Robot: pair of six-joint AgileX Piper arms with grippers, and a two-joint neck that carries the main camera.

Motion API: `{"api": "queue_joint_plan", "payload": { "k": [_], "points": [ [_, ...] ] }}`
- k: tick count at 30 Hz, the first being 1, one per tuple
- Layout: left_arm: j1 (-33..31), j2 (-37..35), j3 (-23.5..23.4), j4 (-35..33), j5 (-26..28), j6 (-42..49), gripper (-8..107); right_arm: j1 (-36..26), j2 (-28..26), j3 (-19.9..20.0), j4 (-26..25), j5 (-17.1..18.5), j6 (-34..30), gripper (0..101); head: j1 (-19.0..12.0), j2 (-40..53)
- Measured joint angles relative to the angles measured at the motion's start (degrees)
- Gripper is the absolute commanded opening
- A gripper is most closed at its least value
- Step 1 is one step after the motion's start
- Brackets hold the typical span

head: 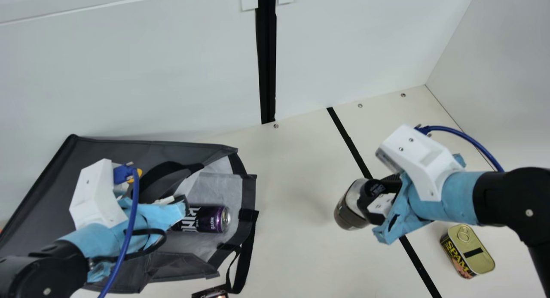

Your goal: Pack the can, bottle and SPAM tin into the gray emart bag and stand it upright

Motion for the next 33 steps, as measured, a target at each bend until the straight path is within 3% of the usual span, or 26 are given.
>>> {"api": "queue_joint_plan", "payload": {
  "k": [21,33],
  "points": [
    [0.0,0.0,0.0,0.0,0.0,0.0,-8,19.16,-4.99,2.66,-3.82,0.0,7.09,0,-0.09,0.0],
    [0.0,0.0,0.0,0.0,0.0,0.0,-8,20.4,-6.73,0.05,0.14,0.03,5.5,0,0.0,-0.09]
  ]
}}
